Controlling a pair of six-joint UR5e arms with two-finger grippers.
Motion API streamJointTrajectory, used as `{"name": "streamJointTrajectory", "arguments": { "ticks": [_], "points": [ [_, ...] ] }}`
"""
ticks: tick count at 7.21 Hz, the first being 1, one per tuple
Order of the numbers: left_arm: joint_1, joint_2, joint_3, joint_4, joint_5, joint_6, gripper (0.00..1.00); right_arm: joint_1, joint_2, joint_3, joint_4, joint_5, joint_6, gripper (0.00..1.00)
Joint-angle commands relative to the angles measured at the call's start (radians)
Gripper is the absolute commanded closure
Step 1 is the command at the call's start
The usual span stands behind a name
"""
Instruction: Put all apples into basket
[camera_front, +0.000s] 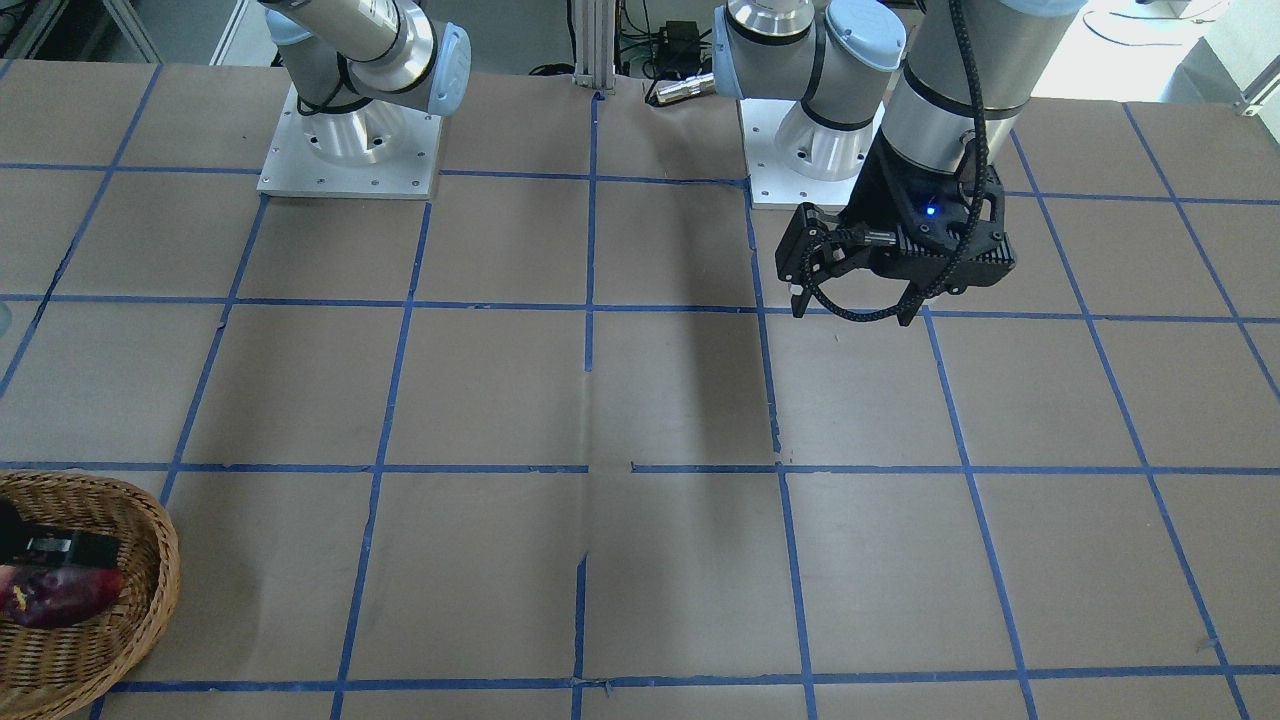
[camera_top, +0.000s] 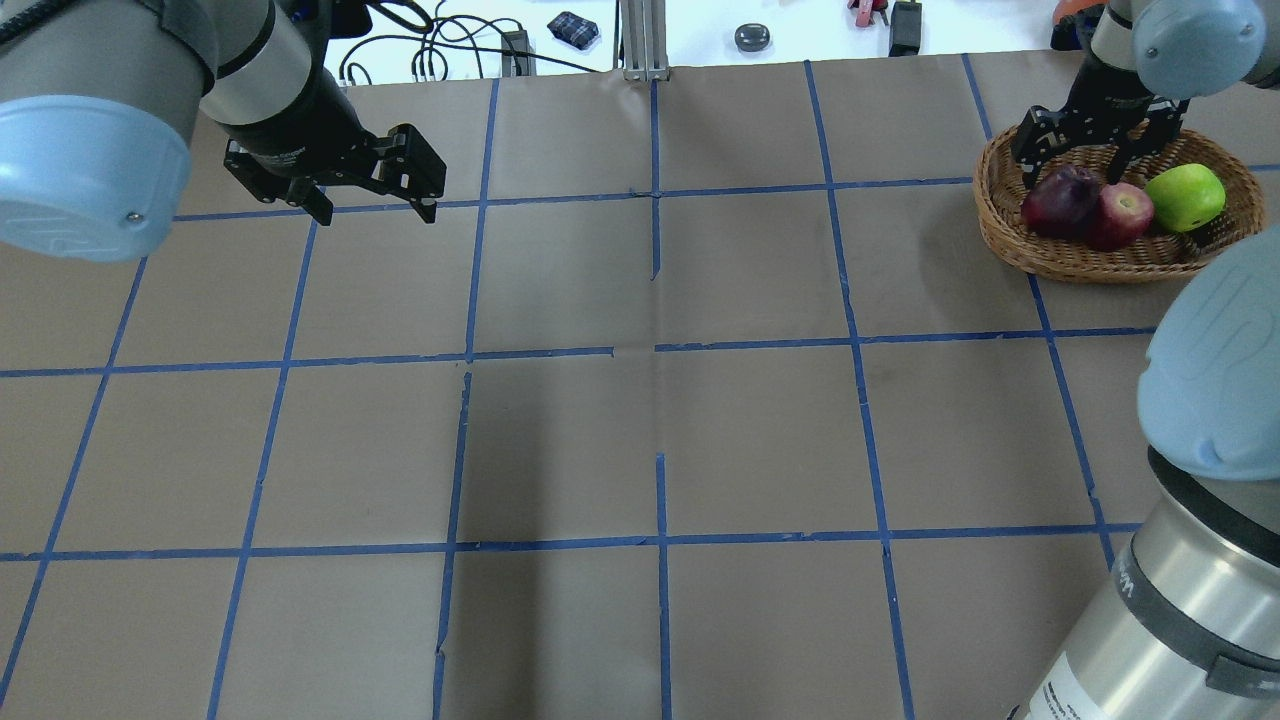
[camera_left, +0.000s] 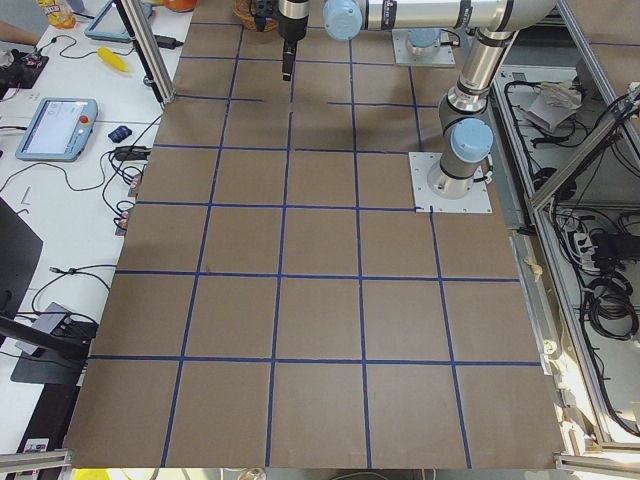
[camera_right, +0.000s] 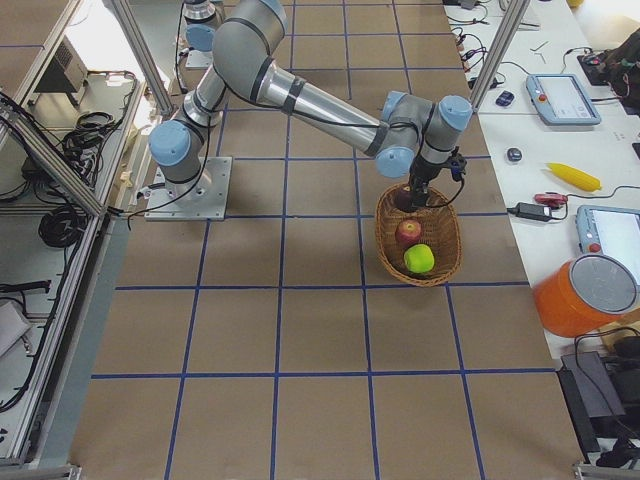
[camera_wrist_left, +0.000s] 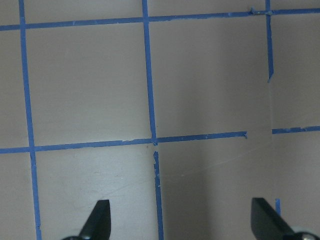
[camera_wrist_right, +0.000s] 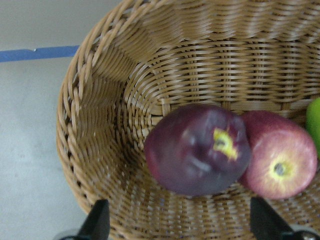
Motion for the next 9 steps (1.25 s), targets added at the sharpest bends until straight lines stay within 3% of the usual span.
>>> {"name": "streamJointTrajectory", "arguments": {
  "ticks": [1,2,3,6,9],
  "points": [
    [-0.002,0.006,-0.007,0.0,0.001,-0.002,0.0,0.009,-0.156,0.002,0.18,0.05,-0.001,0.0],
    [0.001,0.006,-0.007,0.001,0.001,0.001,0.0,0.019,-0.261,0.009,0.329,0.078,0.005,0.0],
    [0.004,0.005,-0.006,0.003,0.001,0.001,0.0,0.051,-0.34,0.026,0.388,0.076,0.051,0.0],
    [0.005,0.006,-0.006,0.003,0.001,0.005,0.0,0.247,-0.509,0.187,0.395,0.081,0.22,0.0],
    [-0.001,0.016,-0.007,-0.005,-0.002,-0.006,0.0,0.255,-0.52,0.218,0.375,0.124,0.222,0.0]
  ]
}}
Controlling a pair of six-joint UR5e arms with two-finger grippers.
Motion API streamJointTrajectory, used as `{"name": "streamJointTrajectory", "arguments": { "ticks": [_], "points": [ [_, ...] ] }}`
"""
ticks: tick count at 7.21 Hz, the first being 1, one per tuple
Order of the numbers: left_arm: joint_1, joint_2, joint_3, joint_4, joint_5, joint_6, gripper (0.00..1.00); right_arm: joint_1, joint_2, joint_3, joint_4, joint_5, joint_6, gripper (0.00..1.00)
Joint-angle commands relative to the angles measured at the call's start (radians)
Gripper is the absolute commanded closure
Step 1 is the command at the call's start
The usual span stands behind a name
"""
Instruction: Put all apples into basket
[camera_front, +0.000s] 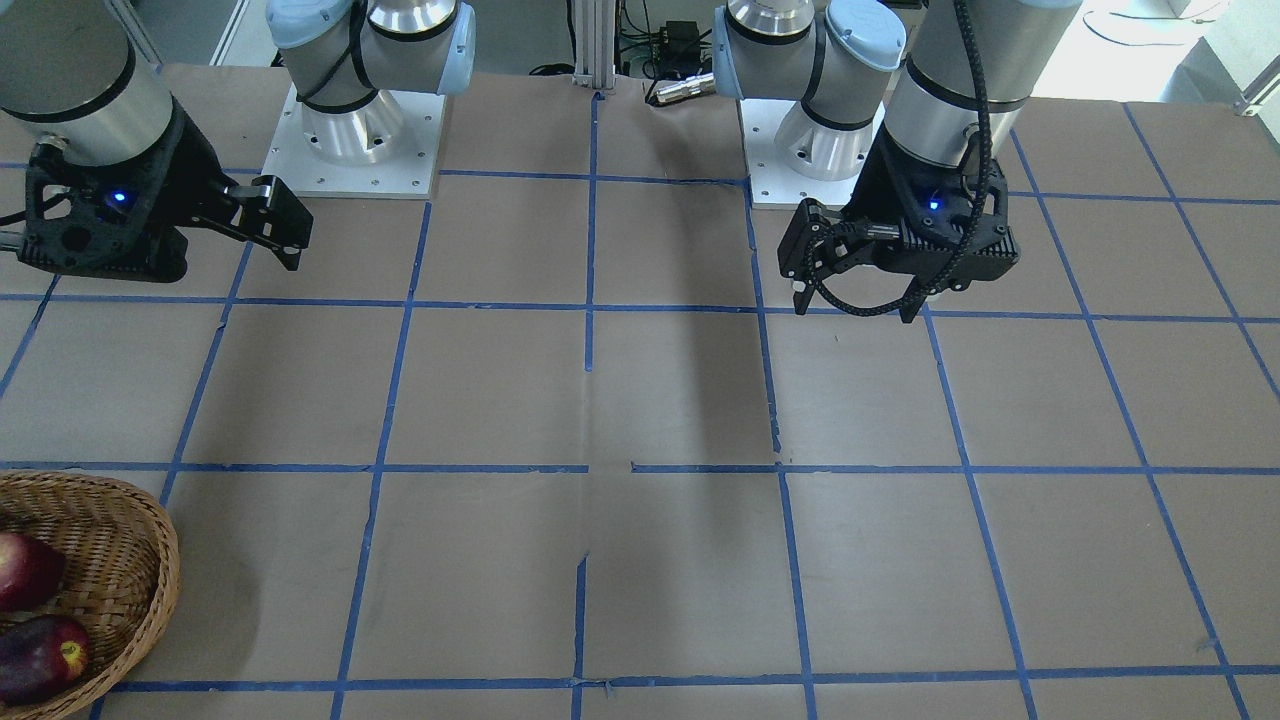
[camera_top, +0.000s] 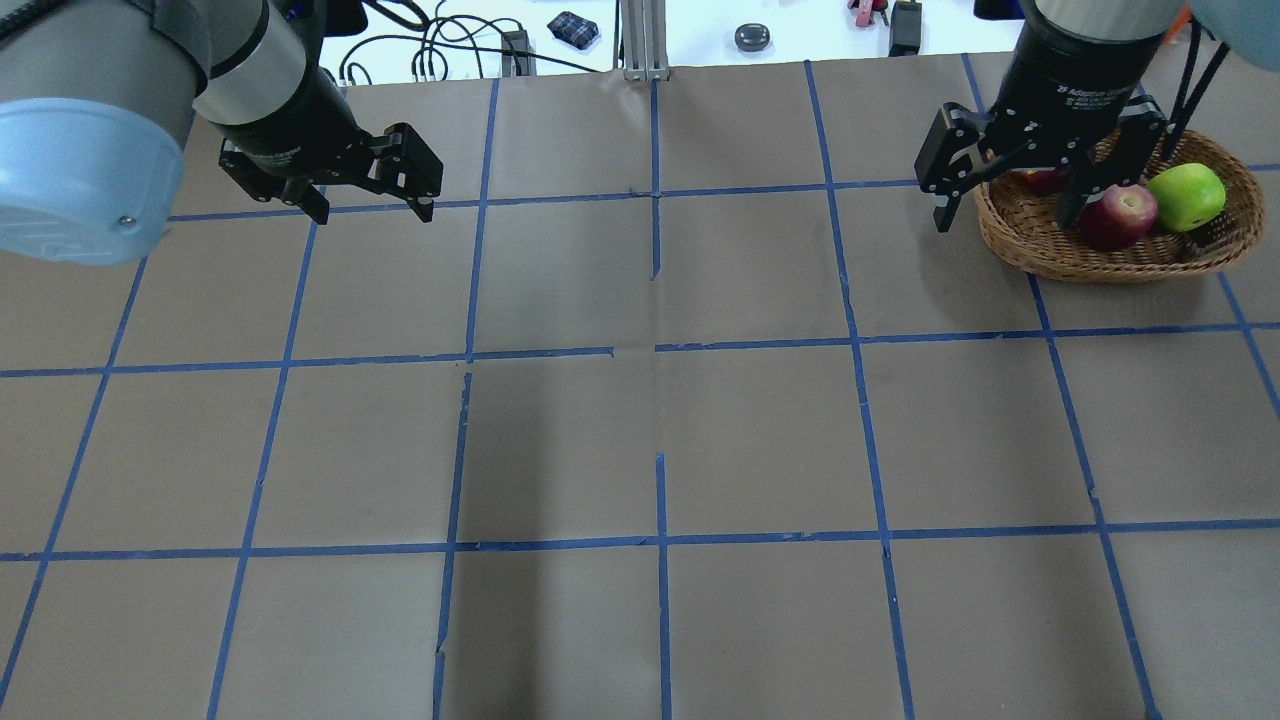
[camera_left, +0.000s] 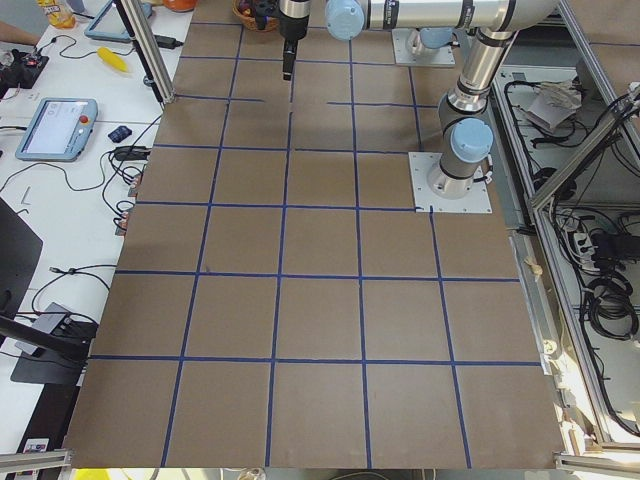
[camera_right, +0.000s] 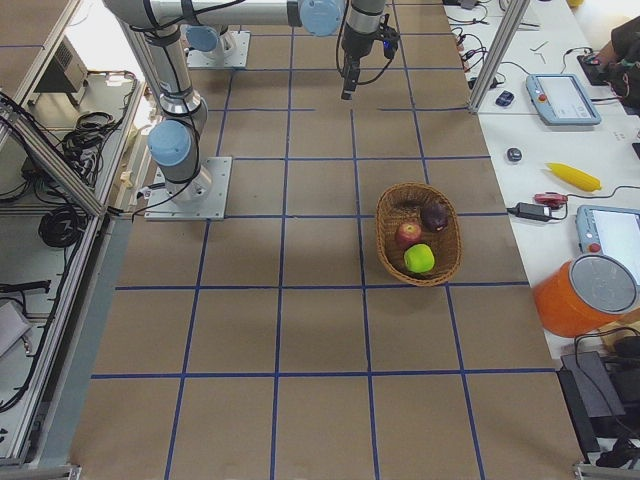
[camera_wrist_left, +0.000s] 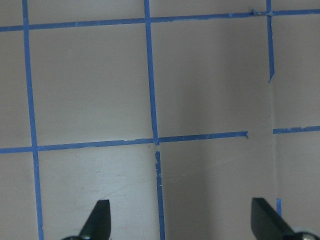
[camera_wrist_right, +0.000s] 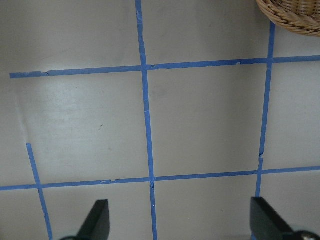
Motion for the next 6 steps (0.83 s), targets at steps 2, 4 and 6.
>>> {"name": "streamJointTrajectory", "arguments": {
  "ticks": [2,4,6],
  "points": [
    [-0.004,0.01,-0.003,-0.004,0.0,-0.008,0.0,0.006,-0.062,0.131,-0.043,0.027,0.006,0.0],
    [0.004,0.013,-0.014,-0.004,0.002,-0.005,0.0,0.006,-0.117,0.195,-0.066,0.025,0.016,0.0],
    [0.002,0.006,-0.018,0.004,-0.001,-0.005,0.0,0.009,-0.122,0.184,-0.065,0.019,0.042,0.0]
  ]
}}
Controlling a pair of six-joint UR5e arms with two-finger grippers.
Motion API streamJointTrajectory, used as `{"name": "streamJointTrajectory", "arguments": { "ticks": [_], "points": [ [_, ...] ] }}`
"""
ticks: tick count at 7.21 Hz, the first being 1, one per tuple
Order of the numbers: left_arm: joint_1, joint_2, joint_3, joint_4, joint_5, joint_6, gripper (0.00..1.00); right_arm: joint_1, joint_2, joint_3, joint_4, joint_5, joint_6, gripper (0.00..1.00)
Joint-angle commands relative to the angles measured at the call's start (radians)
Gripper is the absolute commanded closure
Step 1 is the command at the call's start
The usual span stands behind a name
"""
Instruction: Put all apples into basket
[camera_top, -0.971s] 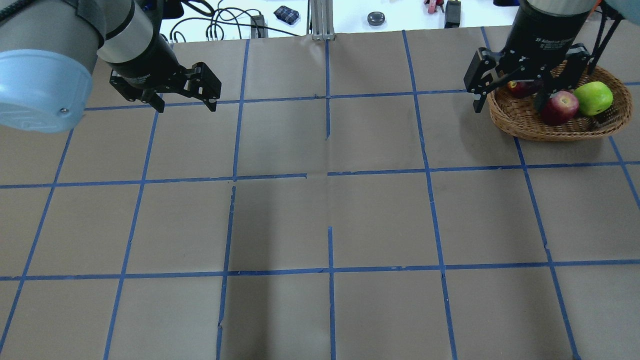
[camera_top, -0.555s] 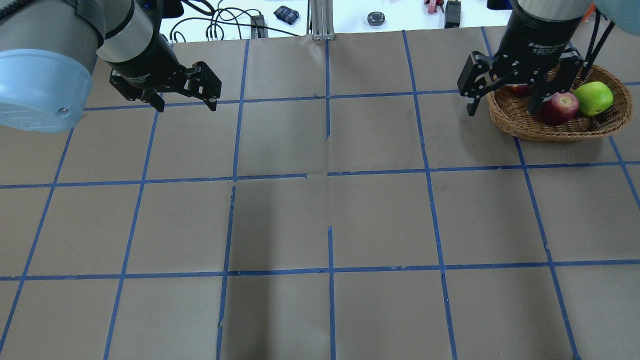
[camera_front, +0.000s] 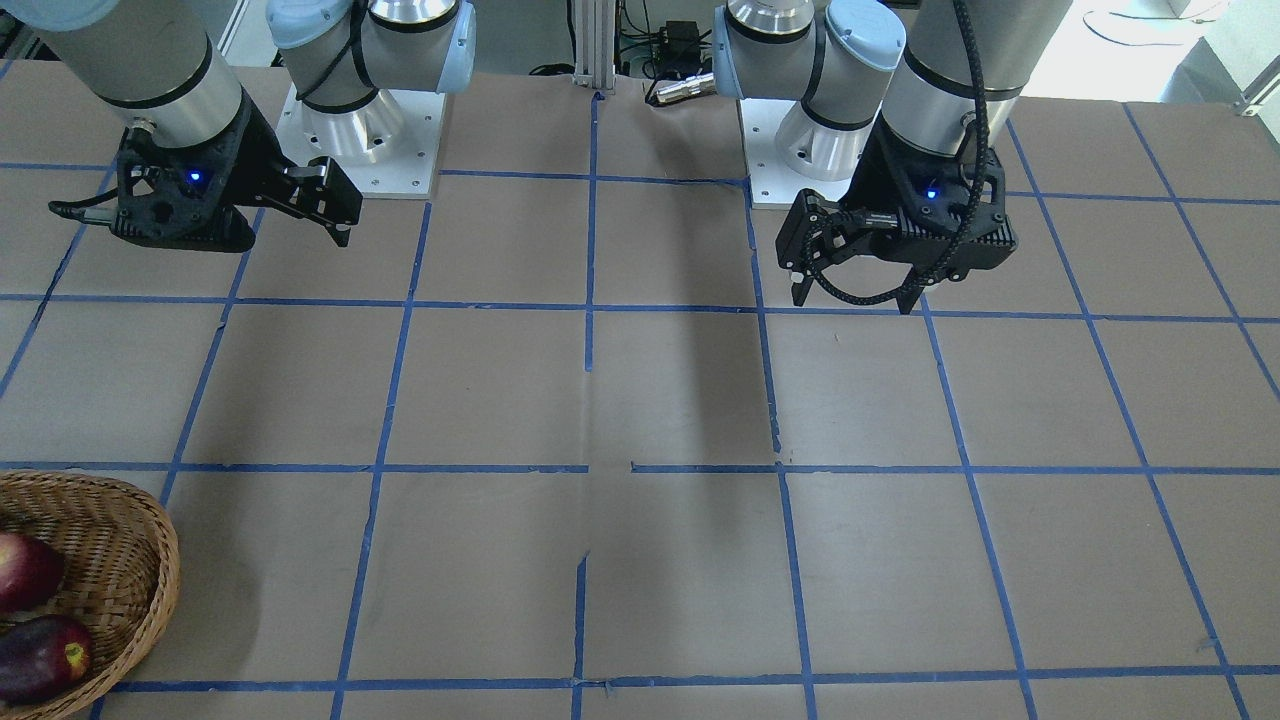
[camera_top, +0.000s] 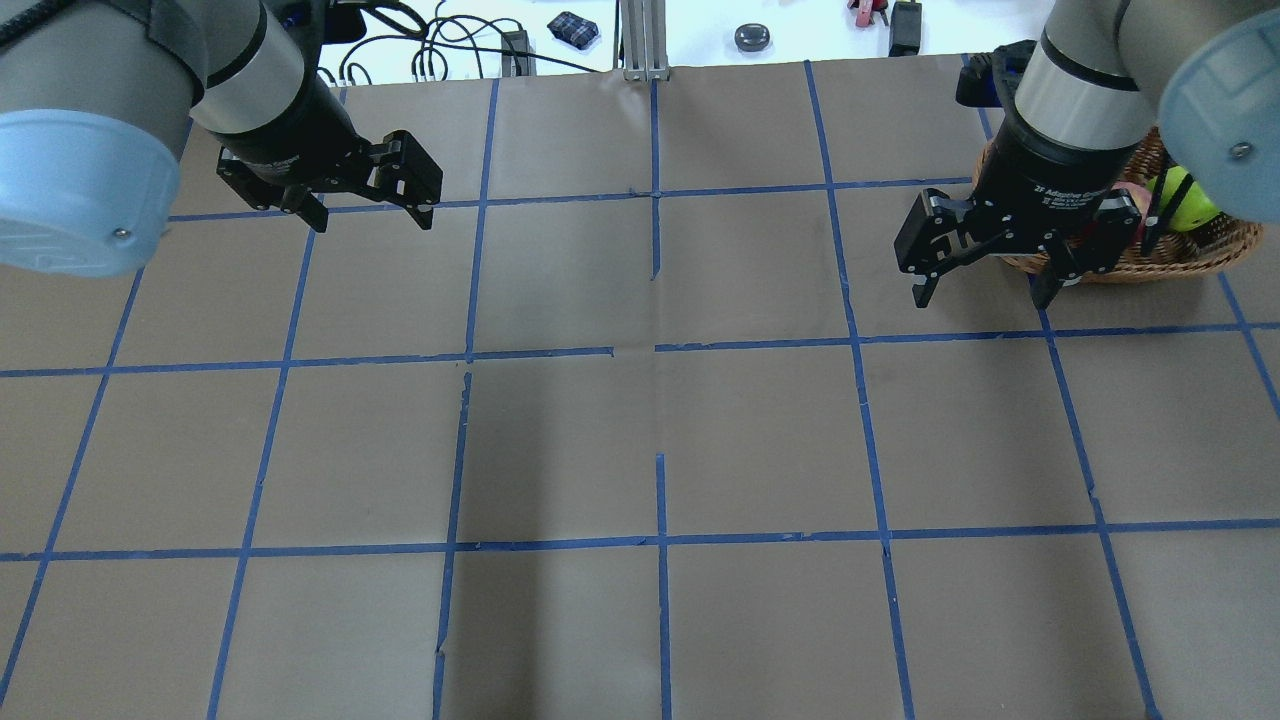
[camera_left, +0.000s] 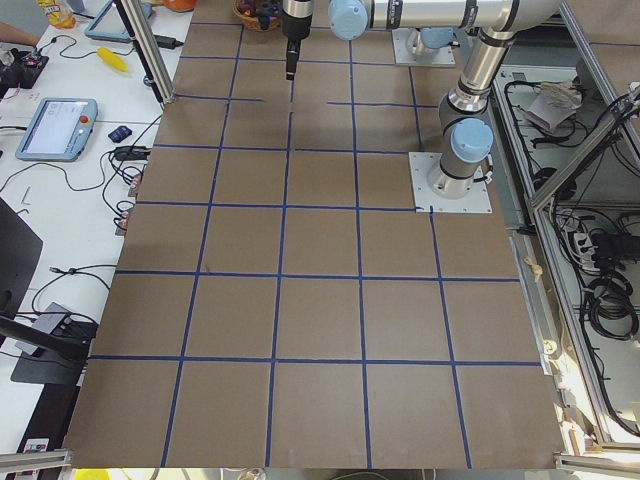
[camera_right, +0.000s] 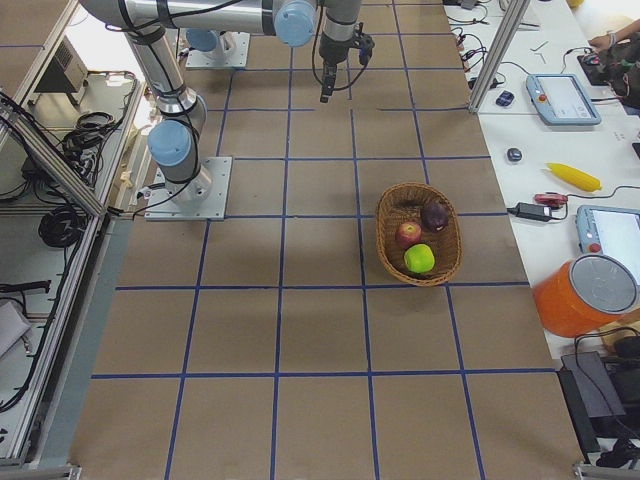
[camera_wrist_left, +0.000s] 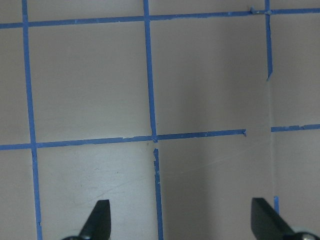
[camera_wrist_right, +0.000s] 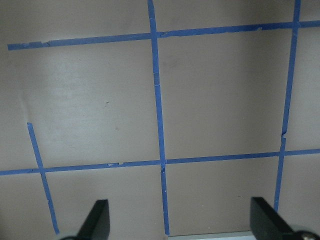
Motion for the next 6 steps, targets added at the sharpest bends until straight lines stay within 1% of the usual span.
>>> {"name": "streamJointTrajectory", "arguments": {
  "ticks": [1,2,6],
  "points": [
    [0.0,-0.004,-0.002,0.005,-0.002,0.0,0.0,0.014,-0.008,-0.001,-0.001,-0.001,0.012,0.0],
    [0.002,-0.004,-0.002,0.005,-0.002,0.002,0.0,0.031,-0.006,-0.001,-0.001,0.002,0.012,0.0],
    [0.006,-0.01,-0.002,0.005,-0.005,-0.003,0.0,0.031,-0.005,-0.001,-0.001,-0.009,0.006,0.0]
  ]
}}
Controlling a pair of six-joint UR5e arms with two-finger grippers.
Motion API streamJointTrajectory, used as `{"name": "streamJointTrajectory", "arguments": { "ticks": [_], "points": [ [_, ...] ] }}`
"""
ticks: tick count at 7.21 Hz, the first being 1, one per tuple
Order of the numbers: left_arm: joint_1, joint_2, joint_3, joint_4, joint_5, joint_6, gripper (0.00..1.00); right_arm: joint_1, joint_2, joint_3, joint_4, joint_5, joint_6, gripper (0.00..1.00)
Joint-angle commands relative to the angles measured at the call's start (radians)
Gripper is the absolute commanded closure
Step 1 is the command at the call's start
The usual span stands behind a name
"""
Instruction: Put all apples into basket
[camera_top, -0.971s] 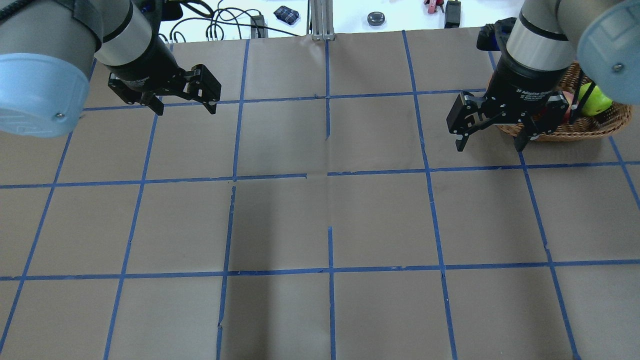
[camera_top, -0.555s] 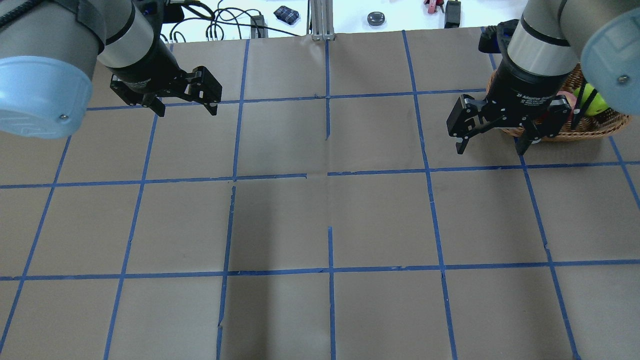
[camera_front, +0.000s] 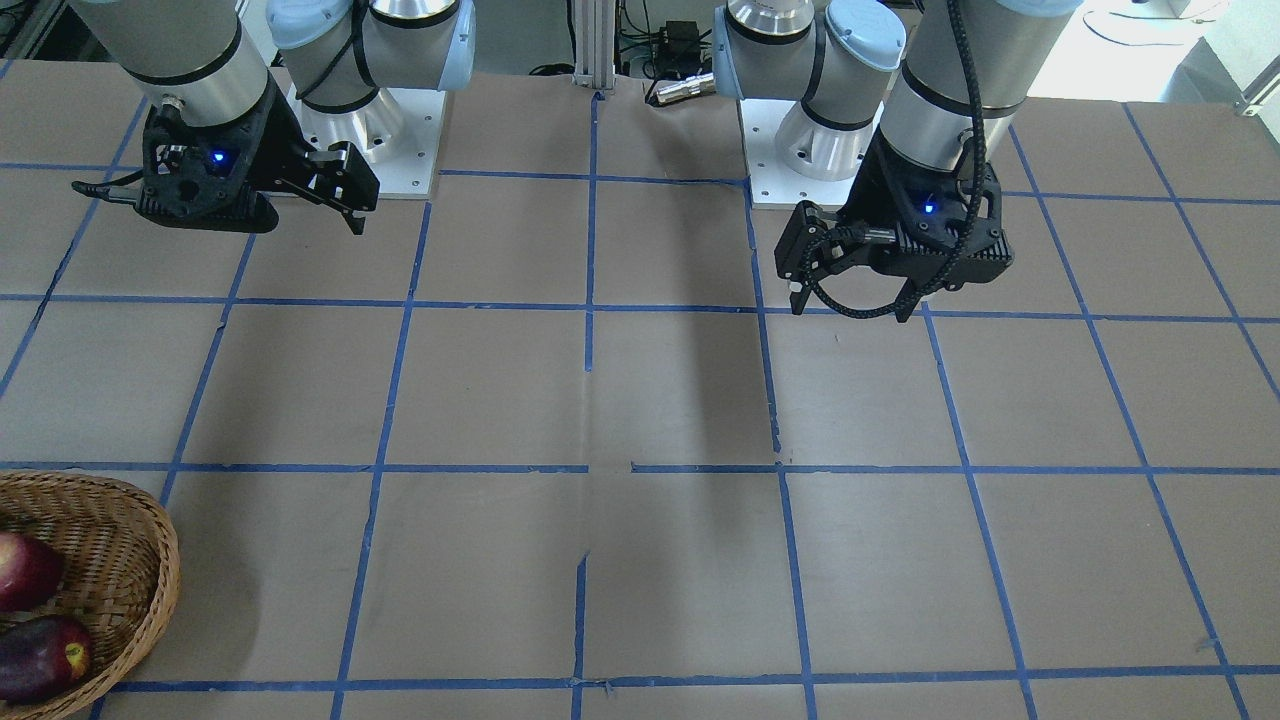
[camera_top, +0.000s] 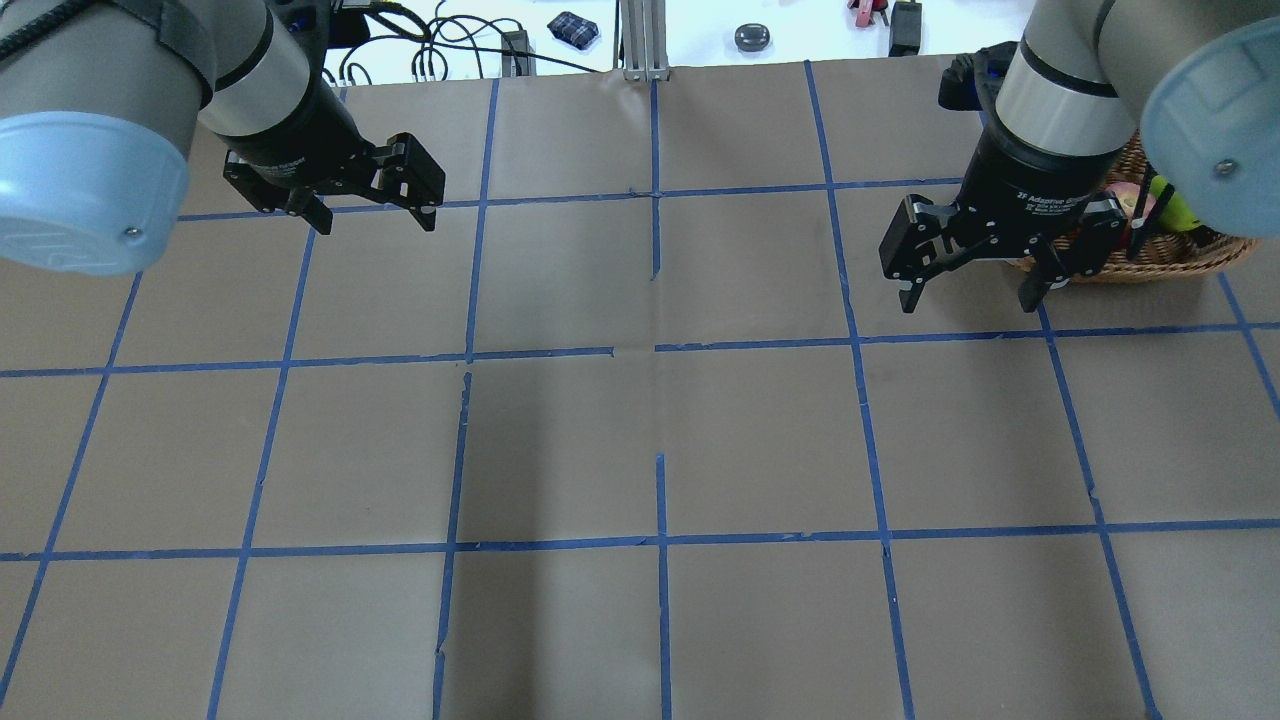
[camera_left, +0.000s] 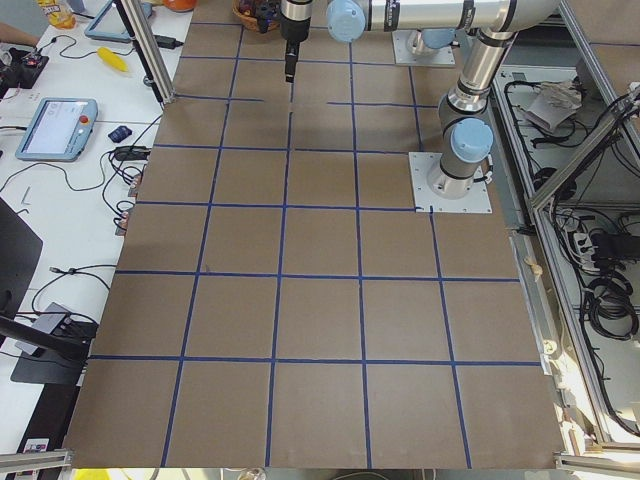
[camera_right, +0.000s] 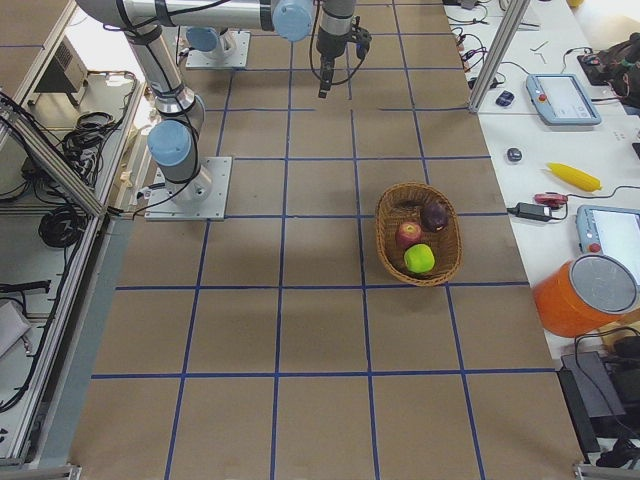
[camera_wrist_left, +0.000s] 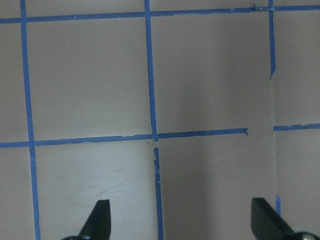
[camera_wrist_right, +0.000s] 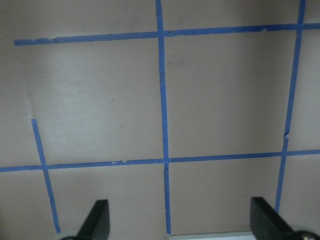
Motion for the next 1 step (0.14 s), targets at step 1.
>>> {"name": "streamJointTrajectory", "arguments": {
  "ticks": [1],
  "points": [
    [0.006,-0.002,-0.001,-0.001,-0.004,0.001,0.0,-0.001,0.002,0.003,0.0,-0.001,-0.013,0.0]
  ]
}}
